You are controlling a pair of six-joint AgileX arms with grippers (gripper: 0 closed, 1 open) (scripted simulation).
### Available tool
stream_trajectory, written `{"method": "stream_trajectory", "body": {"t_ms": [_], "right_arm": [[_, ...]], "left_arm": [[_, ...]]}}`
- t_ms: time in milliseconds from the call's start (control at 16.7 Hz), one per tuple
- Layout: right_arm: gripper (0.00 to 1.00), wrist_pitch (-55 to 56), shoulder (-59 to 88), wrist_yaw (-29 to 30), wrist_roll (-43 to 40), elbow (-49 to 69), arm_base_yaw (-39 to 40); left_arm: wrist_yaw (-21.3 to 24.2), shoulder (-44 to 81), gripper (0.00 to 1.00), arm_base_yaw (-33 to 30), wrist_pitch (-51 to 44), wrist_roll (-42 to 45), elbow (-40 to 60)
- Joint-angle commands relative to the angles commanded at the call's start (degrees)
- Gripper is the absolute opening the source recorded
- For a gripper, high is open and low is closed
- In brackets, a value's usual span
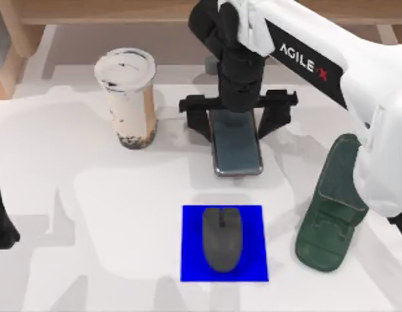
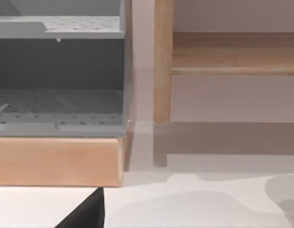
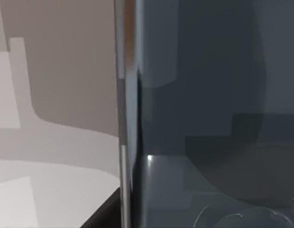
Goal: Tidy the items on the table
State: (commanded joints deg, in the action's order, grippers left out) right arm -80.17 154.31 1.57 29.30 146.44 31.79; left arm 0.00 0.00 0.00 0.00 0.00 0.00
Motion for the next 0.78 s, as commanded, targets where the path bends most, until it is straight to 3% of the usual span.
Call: {"method": "stream_trajectory", "body": {"t_ms": [480, 780], "right_arm": [[0.00, -0.77, -1.78, 1.28, 1.84, 0.02, 0.62], [0.00, -0.83, -16.55, 11.22, 16.25, -7.32, 5.40]], "left_arm": [[0.00, 0.00, 1.00, 0.00, 0.00, 0.00, 0.00], [0.00, 0.00, 1.00, 0.00, 0.00, 0.00, 0.00]]}}
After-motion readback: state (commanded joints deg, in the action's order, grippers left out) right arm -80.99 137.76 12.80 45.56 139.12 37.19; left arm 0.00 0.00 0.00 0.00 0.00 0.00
